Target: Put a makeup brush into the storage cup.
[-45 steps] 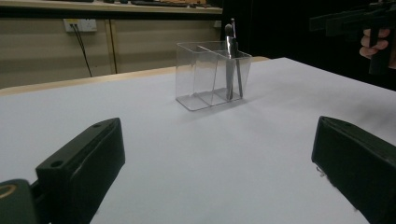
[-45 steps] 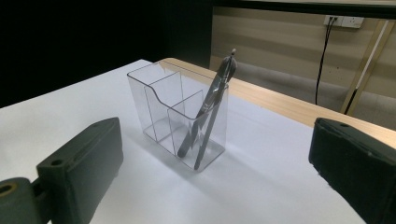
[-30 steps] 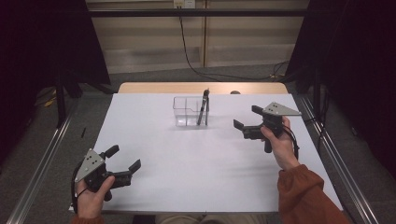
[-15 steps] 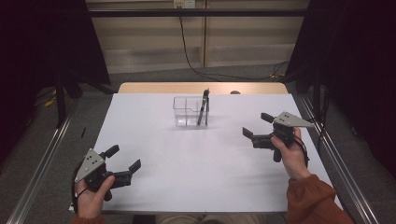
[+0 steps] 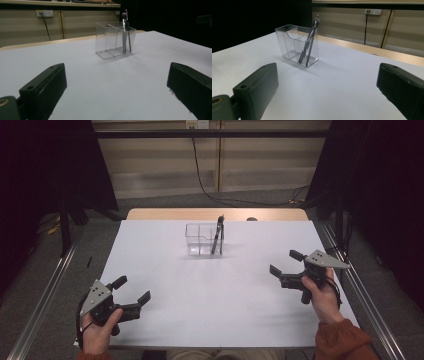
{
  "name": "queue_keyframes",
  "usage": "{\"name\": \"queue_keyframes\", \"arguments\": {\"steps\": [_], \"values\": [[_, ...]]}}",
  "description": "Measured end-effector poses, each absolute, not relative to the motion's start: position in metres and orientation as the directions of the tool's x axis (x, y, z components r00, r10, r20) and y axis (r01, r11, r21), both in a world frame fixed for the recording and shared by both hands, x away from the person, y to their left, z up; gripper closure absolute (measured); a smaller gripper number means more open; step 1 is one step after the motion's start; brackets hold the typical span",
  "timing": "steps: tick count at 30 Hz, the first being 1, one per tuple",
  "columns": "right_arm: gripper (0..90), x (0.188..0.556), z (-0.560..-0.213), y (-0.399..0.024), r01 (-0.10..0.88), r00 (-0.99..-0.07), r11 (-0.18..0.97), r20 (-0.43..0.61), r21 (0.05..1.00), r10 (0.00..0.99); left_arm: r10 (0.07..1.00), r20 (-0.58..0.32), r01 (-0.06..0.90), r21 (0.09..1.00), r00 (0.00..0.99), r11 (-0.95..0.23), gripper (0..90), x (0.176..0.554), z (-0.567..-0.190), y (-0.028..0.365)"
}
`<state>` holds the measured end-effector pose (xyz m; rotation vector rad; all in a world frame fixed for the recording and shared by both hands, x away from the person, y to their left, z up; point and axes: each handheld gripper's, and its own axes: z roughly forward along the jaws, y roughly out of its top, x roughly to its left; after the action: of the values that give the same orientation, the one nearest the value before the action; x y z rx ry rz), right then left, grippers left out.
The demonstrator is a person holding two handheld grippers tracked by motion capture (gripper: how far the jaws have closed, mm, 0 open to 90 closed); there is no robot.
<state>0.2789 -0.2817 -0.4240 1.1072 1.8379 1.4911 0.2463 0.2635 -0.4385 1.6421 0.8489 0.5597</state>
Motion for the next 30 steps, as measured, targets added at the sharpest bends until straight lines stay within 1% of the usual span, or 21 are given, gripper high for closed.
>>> {"name": "queue_keyframes", "arguments": {"steps": [18, 30], "values": [[3.2, 0.243, -0.435, -0.299, 0.244, -0.491, 0.048, 0.081, 0.969, 0.867, 0.782, -0.080, 0.235, 0.968, 0.618, -0.087, 2.6, 0.243, -0.438, 0.264], [2.3, 0.227, -0.442, -0.305, 0.261, -0.479, 0.067, 0.069, 0.963, 0.875, 0.780, -0.075, 0.229, 0.969, 0.621, -0.089, 2.6, 0.240, -0.437, 0.263]]}}
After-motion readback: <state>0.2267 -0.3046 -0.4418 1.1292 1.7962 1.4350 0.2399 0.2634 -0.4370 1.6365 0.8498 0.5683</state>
